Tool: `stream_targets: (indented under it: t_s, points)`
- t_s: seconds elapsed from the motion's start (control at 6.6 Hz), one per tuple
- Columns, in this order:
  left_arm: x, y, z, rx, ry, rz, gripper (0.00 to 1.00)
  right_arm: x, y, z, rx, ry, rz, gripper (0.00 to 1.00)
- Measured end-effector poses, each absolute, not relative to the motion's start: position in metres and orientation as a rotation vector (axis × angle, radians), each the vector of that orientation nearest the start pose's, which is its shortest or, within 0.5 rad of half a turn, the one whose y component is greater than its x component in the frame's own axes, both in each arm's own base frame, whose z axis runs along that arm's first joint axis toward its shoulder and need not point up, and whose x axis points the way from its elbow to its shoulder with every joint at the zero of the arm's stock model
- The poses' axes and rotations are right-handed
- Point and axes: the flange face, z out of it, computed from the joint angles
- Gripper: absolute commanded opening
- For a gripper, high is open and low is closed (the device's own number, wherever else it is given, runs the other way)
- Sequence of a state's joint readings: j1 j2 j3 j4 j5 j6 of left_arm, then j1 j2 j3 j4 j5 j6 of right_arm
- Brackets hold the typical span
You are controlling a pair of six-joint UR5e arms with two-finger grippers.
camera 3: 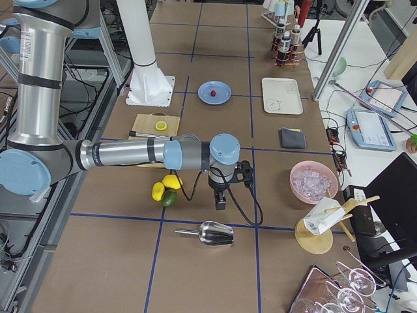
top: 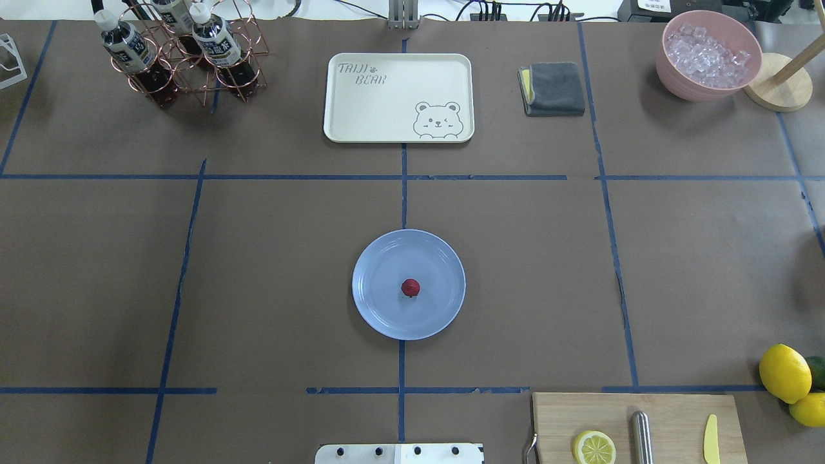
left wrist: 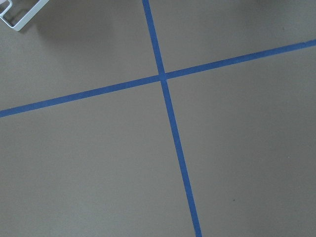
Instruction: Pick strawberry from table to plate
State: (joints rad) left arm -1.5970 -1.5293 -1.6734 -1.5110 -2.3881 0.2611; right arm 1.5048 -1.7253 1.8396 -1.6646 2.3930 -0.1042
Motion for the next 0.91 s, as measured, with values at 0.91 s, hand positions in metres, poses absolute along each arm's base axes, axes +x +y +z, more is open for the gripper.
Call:
stream_targets:
  t_s: [0.91]
  points:
    - [-0.076, -0.495, 0.612, 0.127, 0.798, 0.028, 1.00, 0.032, -0.432, 0.608, 0.027, -0.823, -0.162, 1.00]
